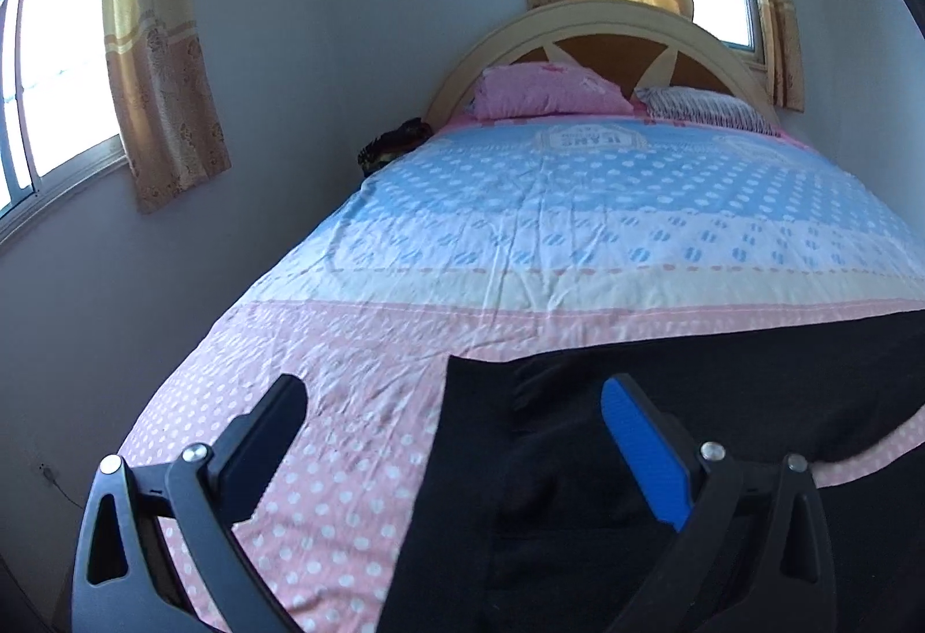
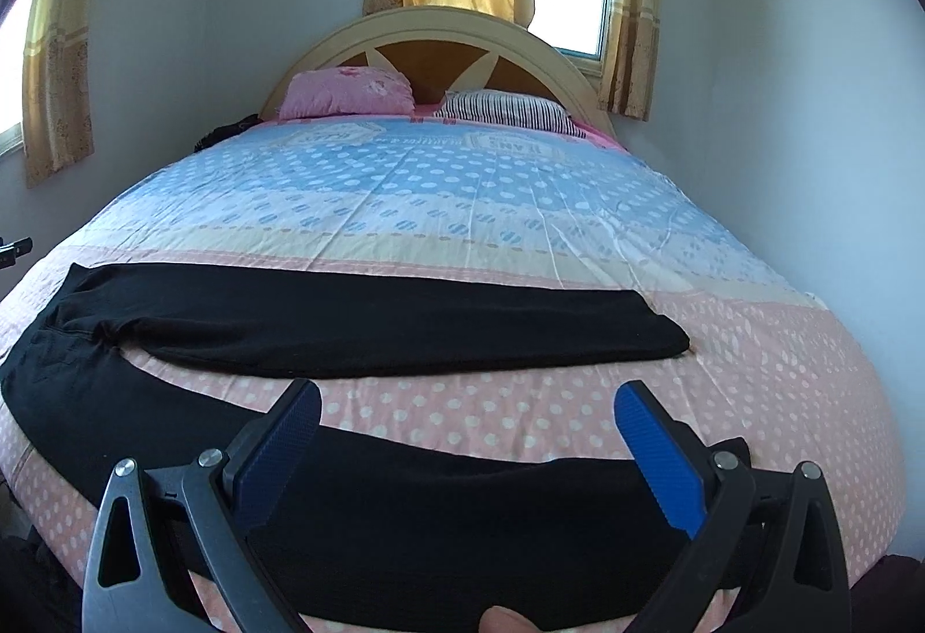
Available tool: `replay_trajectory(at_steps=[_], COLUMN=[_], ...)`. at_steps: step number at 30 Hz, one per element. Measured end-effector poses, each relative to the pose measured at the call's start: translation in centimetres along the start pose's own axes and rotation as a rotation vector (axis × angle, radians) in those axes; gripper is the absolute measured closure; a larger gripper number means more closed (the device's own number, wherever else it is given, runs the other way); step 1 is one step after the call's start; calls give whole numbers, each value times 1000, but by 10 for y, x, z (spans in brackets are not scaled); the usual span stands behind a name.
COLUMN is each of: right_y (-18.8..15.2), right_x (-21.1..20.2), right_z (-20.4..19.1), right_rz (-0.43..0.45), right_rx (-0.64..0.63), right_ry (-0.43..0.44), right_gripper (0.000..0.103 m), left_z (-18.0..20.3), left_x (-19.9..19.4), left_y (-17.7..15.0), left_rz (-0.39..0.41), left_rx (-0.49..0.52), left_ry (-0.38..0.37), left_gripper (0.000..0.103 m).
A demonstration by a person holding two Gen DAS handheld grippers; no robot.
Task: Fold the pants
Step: 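Lower the right tool to the pants leg hem and close on it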
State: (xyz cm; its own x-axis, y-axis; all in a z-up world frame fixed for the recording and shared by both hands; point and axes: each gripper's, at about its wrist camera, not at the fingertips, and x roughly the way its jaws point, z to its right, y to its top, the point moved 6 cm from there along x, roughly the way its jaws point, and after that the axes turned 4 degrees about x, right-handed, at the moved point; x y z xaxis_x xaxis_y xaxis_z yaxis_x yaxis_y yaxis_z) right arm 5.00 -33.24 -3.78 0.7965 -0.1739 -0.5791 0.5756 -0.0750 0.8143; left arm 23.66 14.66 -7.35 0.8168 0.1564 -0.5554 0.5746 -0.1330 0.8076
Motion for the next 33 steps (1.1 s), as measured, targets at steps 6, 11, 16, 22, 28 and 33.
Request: replay_trajectory(at_steps=[6, 11, 16, 22, 28, 33], right_y=[16, 25, 22, 19, 28, 44], right_x=[47, 72, 90, 108, 123, 135], right_z=[48, 72, 86, 100, 143, 181], right_rz=[-102, -138, -172, -230, -250, -241], right_rx=[57, 72, 92, 126, 189, 205], right_ry=[-26, -74, -83, -76, -123, -162], right_gripper=[25, 26, 28, 41, 46, 46], left_z=[-2, 4, 4, 14, 18, 19], left_x=[68, 112, 138, 144, 143, 144], left_y=[-6, -12, -20, -26, -21, -22], left_rz=[-135, -215, -289, -317, -306, -296], left_rx=[16, 57, 47, 58, 66, 79], left_ry=[-100, -133, -167, -249, -278, -303], left_gripper=[17, 22, 32, 46, 68, 78])
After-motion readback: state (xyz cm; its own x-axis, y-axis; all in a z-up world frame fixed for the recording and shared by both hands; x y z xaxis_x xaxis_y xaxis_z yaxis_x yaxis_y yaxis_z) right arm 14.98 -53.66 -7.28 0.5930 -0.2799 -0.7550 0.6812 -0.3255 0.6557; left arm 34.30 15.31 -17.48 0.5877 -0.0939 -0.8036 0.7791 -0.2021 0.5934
